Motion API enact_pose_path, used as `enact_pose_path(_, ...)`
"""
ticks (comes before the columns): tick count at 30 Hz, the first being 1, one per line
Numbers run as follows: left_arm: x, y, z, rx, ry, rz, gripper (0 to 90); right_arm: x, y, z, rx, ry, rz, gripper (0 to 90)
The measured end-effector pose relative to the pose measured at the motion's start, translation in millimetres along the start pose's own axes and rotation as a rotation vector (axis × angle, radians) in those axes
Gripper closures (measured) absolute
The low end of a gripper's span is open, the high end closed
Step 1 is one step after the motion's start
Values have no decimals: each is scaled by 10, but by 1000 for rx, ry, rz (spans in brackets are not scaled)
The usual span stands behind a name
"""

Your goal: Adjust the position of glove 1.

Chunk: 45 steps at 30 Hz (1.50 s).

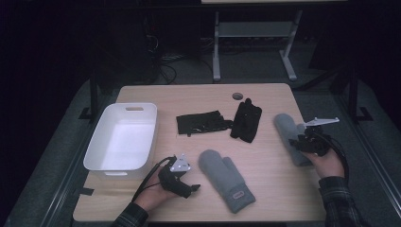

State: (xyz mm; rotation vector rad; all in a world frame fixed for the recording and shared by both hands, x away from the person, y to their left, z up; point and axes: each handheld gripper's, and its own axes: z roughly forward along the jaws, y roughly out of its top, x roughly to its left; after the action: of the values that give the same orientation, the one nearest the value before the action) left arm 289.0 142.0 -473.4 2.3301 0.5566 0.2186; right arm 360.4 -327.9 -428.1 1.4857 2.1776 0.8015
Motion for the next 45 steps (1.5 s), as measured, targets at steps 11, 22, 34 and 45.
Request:
enact_pose_path(11, 0, -1, 0, -1, 0, 0, 129, -199, 78, 249, 47, -37, 48, 544)
enact_pose_path(22, -2, -1, 1, -1, 1, -1, 129, -154, 26, 368, 76, -34, 27, 757)
enact_pose_path(34, 1, 0, 3, -2, 2, 0, 129, -191, 37, 234, 20, -7, 23, 822)
enact_pose_path(45, -1, 0, 7, -5, 3, -3, 129, -124, 83, 75, -23, 38, 20, 827)
